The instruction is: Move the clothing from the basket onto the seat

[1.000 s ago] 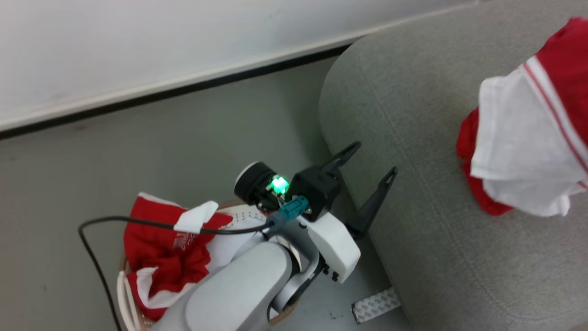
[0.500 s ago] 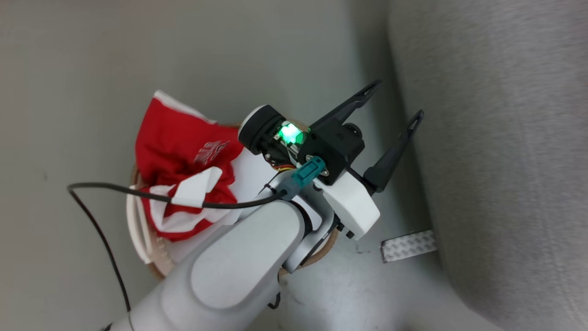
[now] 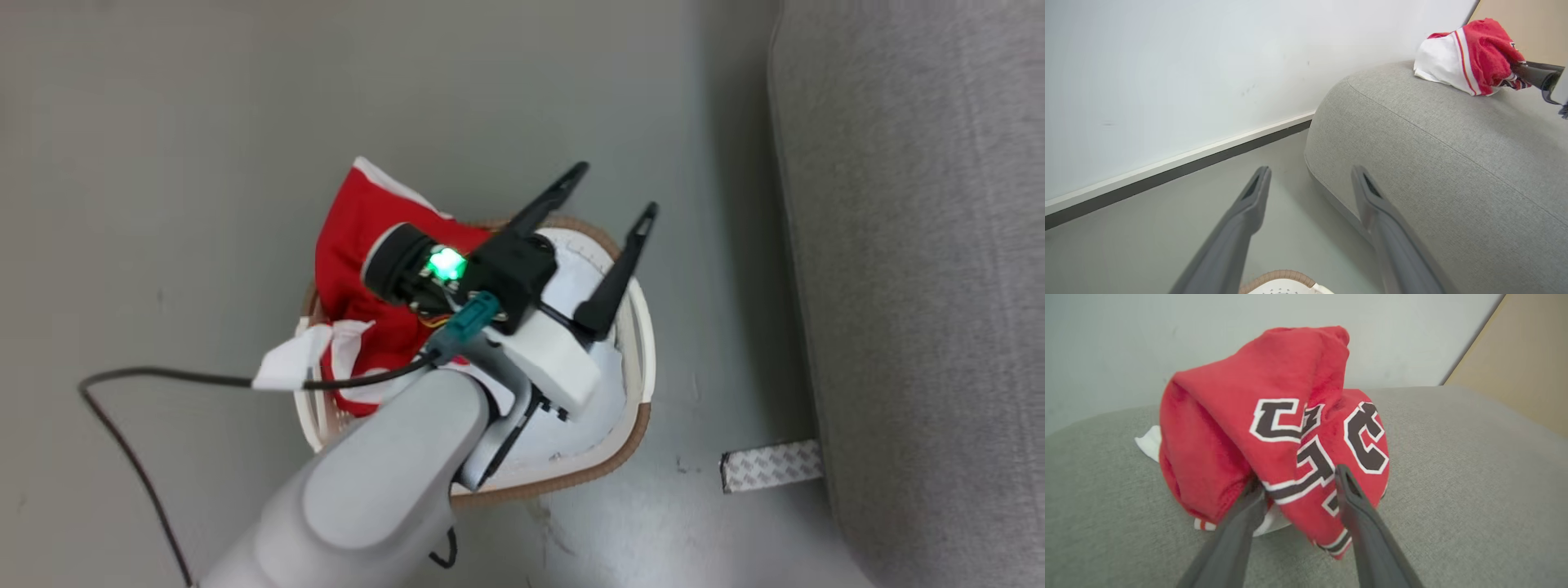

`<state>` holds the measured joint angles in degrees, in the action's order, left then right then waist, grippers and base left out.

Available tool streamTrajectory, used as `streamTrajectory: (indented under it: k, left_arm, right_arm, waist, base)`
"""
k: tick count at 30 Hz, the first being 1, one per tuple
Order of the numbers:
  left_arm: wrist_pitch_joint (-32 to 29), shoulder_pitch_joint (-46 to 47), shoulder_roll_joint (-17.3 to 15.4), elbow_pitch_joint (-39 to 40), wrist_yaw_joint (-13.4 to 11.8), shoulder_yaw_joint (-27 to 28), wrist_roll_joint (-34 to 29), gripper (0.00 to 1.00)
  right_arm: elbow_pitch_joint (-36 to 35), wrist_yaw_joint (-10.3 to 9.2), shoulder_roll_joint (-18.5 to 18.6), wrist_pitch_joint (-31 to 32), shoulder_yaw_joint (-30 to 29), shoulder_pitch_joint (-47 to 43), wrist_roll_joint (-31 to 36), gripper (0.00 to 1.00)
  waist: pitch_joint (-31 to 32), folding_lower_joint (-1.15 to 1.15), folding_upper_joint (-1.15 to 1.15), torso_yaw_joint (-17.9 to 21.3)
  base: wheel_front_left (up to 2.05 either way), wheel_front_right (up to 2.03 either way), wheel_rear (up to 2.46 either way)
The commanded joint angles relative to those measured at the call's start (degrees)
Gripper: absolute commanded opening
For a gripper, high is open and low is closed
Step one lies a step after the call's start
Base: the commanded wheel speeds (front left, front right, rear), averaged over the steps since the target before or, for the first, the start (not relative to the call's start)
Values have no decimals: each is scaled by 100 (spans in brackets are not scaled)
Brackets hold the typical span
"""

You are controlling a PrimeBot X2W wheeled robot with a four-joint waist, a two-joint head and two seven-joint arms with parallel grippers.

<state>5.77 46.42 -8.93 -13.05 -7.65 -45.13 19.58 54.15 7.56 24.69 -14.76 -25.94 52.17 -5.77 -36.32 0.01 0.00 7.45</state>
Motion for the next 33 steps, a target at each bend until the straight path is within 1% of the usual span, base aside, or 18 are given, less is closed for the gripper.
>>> streamTrajectory:
  k: [1,5,9,13,19,20,25,29,33]
  left_arm:
    - [102,-129,-35,-44,-39,55,103,100]
    - [335,-358,-139,-188,-118,219,222,100]
    - [585,-737,-228,-416,-194,394,450,100]
    - [780,-1155,-232,-637,-278,534,626,100]
    - [899,-1785,-305,-856,-325,740,846,100]
    - [899,-1785,-305,-856,-325,740,846,100]
    - [937,-2268,-456,-913,-363,945,897,100]
    - [937,-2656,-594,-706,-438,1247,801,100]
    - [937,-3103,-667,-465,-507,1612,702,100]
  right_arm:
    - [-105,-14,-14,-45,25,-133,56,100]
    - [-818,-14,-183,-42,149,-618,185,100]
    - [-1616,-14,-419,-45,362,-1256,195,100]
    - [-2215,-14,-558,-46,557,-1961,116,100]
    - [-2807,-14,-739,-44,785,-2887,-12,100]
    - [-2807,-14,-739,-44,785,-2887,-12,100]
    - [-3188,-14,-959,35,984,-3514,-39,100]
    - [-3428,-14,-1136,86,1202,-3933,-43,100]
    - [-3585,-14,-1354,100,1453,-4265,-87,100]
  waist:
    - [341,-1,0,44]
    - [850,-1,0,41]
    - [1516,-1,0,-21]
    - [2213,-1,0,-226]
    - [3094,-1,0,-586]
    - [3094,-1,0,-586]
    - [3583,-1,0,-821]
    - [3796,-1,0,-933]
    - [3928,-1,0,-1005]
  base:
    - [0,0,0]
    - [0,0,0]
    - [0,0,0]
    - [0,0,0]
    - [0,0,0]
    - [0,0,0]
    - [0,0,0]
    - [0,0,0]
    - [0,0,0]
